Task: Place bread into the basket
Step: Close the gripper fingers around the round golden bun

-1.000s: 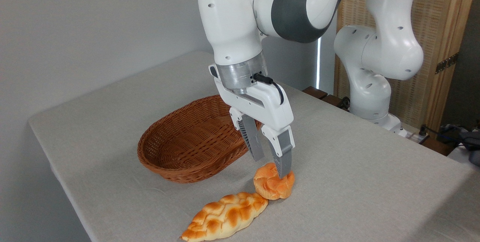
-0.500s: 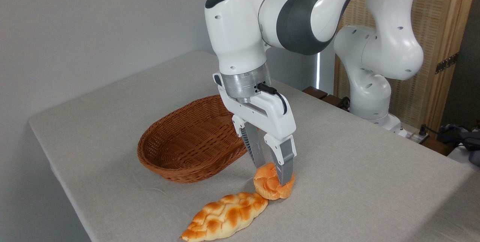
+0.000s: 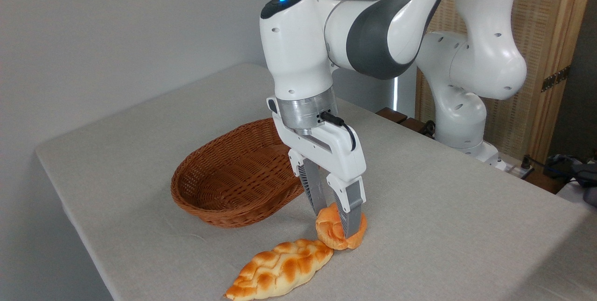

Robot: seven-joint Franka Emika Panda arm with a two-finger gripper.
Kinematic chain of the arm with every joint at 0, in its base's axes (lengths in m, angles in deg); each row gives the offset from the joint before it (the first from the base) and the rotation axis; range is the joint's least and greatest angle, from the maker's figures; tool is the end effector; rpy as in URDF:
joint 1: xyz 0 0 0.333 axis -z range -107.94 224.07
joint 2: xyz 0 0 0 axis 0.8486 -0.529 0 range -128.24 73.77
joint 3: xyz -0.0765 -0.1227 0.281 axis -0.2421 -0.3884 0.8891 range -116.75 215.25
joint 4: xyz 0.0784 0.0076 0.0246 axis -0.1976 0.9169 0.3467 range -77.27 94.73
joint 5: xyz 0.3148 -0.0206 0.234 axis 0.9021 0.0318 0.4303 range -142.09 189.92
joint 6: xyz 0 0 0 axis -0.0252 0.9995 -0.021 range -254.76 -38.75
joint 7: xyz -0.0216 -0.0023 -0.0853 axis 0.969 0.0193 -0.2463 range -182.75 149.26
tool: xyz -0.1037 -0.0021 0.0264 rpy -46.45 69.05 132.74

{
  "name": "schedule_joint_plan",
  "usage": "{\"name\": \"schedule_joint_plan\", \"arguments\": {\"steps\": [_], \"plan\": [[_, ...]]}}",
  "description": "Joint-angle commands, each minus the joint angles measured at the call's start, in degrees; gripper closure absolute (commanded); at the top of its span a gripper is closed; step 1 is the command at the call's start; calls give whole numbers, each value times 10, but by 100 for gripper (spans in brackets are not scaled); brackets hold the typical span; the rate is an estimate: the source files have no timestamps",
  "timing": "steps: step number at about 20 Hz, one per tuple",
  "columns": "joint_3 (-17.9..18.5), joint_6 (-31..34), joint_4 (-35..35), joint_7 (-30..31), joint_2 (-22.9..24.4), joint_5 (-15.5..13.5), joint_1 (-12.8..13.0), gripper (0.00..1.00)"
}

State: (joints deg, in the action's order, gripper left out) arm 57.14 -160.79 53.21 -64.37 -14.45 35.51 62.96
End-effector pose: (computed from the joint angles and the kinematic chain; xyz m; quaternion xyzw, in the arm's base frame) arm 0.4670 0.0349 0.4194 -0.9007 0.4285 0.0356 0.0618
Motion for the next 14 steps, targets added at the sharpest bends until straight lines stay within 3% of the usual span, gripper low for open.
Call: {"name": "schedule_joint_plan", "arguments": {"steps": [1,2,3,5,9,14], "plan": [[7,-17,11,-13,5,10,6,10],[7,-17,11,-19,5,10,6,18],[7,-17,11,-28,5,10,6,33],[7,-14,11,-34,6,10,7,47],[7,-12,10,-44,7,10,7,63],[7,-11,10,-47,7,9,7,63]]}}
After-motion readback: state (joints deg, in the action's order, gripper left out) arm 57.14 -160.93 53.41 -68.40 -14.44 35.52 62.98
